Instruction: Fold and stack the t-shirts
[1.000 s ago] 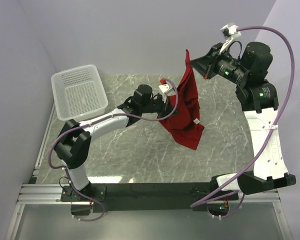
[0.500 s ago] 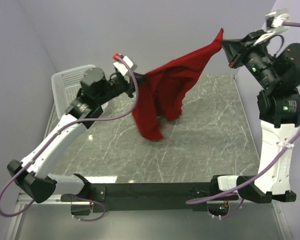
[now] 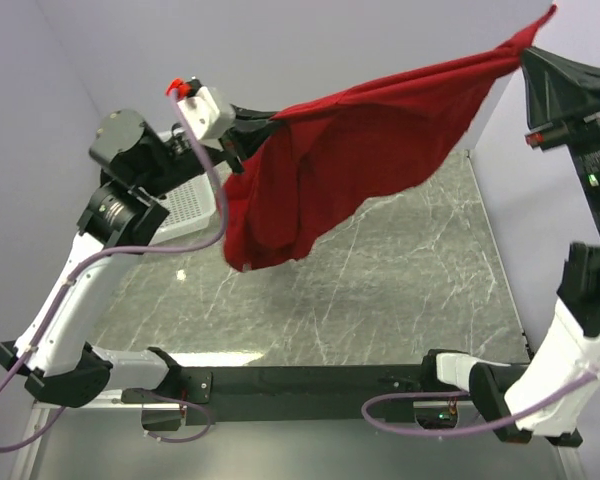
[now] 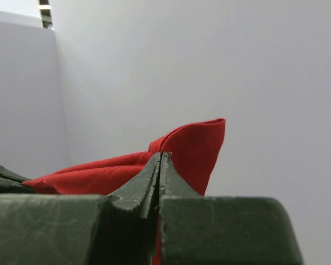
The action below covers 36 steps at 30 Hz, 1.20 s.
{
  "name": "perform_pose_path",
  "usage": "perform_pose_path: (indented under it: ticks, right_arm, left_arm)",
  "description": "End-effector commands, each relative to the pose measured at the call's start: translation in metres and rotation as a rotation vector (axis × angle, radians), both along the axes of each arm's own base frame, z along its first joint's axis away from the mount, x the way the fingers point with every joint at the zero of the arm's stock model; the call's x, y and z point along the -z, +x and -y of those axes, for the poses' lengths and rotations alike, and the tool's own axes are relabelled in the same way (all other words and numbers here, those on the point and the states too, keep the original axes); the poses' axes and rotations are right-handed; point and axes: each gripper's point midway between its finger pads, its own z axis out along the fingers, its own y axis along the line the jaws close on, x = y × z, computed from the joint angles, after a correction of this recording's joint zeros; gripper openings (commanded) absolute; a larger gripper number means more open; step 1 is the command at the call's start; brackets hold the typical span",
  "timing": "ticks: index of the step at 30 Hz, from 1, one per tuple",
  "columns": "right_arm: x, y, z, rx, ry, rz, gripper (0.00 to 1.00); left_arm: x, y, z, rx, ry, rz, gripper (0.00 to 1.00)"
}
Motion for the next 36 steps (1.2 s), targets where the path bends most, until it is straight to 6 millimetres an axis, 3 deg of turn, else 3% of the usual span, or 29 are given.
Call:
perform_pose_path:
  ticks: [1, 3, 4, 5, 7, 8, 10, 13, 15, 17, 18, 19, 20, 21, 22, 23, 24, 25, 26, 27, 29, 31, 32, 33, 34, 35, 36]
  right_arm:
    - [-0.029, -0.036, 0.01, 0.067, 0.028, 0.142, 0.0]
    - [-0.027, -0.038, 0.014, 0.094, 0.028, 0.142, 0.0]
    - [-0.027, -0.04, 0.015, 0.108, 0.024, 0.149, 0.0]
    - [-0.023, -0.035, 0.017, 0.116, 0.023, 0.134, 0.0]
    - [-0.018, -0.034, 0.017, 0.119, 0.024, 0.121, 0.0]
    - [-0.007, -0.021, 0.019, 0.118, 0.028, 0.08, 0.0]
    - [0.003, -0.011, 0.019, 0.108, 0.04, 0.048, 0.0]
    - [0.029, 0.025, 0.02, 0.087, 0.052, -0.047, 0.0]
    - [0.048, 0.058, 0.022, 0.078, 0.061, -0.111, 0.0]
    - [0.056, 0.08, 0.022, 0.065, 0.063, -0.146, 0.0]
    - [0.064, 0.104, 0.025, 0.064, 0.062, -0.176, 0.0]
    - [0.064, 0.114, 0.026, 0.061, 0.074, -0.187, 0.0]
    - [0.049, 0.113, 0.026, 0.061, 0.075, -0.153, 0.0]
    - [0.057, 0.143, 0.03, 0.062, 0.085, -0.193, 0.0]
    - [0.051, 0.149, 0.031, 0.061, 0.094, -0.184, 0.0]
    - [0.024, 0.138, 0.03, 0.061, 0.097, -0.112, 0.0]
    - [0.025, 0.158, 0.033, 0.057, 0.111, -0.123, 0.0]
    - [0.005, 0.145, 0.032, 0.053, 0.114, -0.059, 0.0]
    - [-0.002, 0.144, 0.032, 0.052, 0.119, -0.035, 0.0]
    - [-0.015, 0.134, 0.033, 0.056, 0.12, 0.022, 0.0]
    - [-0.03, 0.111, 0.035, 0.071, 0.12, 0.083, 0.0]
    - [-0.032, 0.096, 0.036, 0.067, 0.118, 0.093, 0.0]
    - [-0.017, 0.105, 0.04, 0.074, 0.119, 0.047, 0.0]
    - [-0.018, 0.085, 0.041, 0.085, 0.111, 0.056, 0.0]
    - [-0.009, 0.082, 0.039, 0.078, 0.092, 0.036, 0.0]
    - [0.023, 0.101, 0.043, 0.086, 0.091, -0.052, 0.0]
    - [0.026, 0.078, 0.039, 0.096, 0.059, -0.033, 0.0]
  left_arm:
    - [-0.016, -0.036, -0.005, 0.117, -0.045, 0.007, 0.01]
    - [-0.013, -0.057, -0.002, 0.218, -0.056, -0.029, 0.01]
    - [0.0, -0.059, 0.003, 0.251, -0.056, -0.083, 0.01]
    - [-0.001, -0.066, 0.003, 0.281, -0.079, -0.111, 0.01]
    - [0.02, -0.06, 0.009, 0.288, -0.079, -0.184, 0.01]
    - [0.026, -0.054, 0.009, 0.268, -0.085, -0.212, 0.01]
    - [0.048, -0.03, 0.012, 0.19, -0.07, -0.286, 0.01]
    - [0.073, 0.005, 0.017, 0.134, -0.045, -0.357, 0.01]
    - [0.093, 0.036, 0.018, 0.105, -0.036, -0.405, 0.01]
    - [0.095, 0.064, 0.01, 0.06, -0.058, -0.403, 0.01]
    - [0.1, 0.083, 0.013, 0.05, -0.057, -0.41, 0.01]
    - [0.096, 0.095, 0.012, 0.038, -0.07, -0.397, 0.01]
    - [0.094, 0.107, 0.011, 0.025, -0.082, -0.4, 0.01]
    - [0.086, 0.126, 0.01, 0.013, -0.094, -0.385, 0.01]
    - [0.079, 0.134, 0.01, 0.009, -0.107, -0.372, 0.01]
    - [0.077, 0.151, 0.012, 0.004, -0.129, -0.371, 0.01]
    - [0.044, 0.149, 0.01, 0.016, -0.164, -0.303, 0.01]
    - [0.03, 0.15, 0.01, 0.024, -0.183, -0.277, 0.01]
    - [0.021, 0.154, 0.014, 0.043, -0.201, -0.263, 0.01]
    - [-0.01, 0.142, 0.01, 0.062, -0.231, -0.194, 0.01]
    - [-0.036, 0.129, 0.005, 0.078, -0.264, -0.134, 0.01]
    - [-0.044, 0.116, 0.003, 0.098, -0.253, -0.103, 0.01]
    - [-0.052, 0.103, -0.002, 0.098, -0.249, -0.074, 0.01]
    - [-0.033, 0.105, 0.002, 0.105, -0.22, -0.112, 0.01]
    - [-0.024, 0.102, 0.002, 0.114, -0.203, -0.127, 0.01]
    - [-0.021, 0.089, 0.0, 0.125, -0.186, -0.127, 0.01]
    - [0.019, 0.098, 0.005, 0.127, -0.144, -0.217, 0.02]
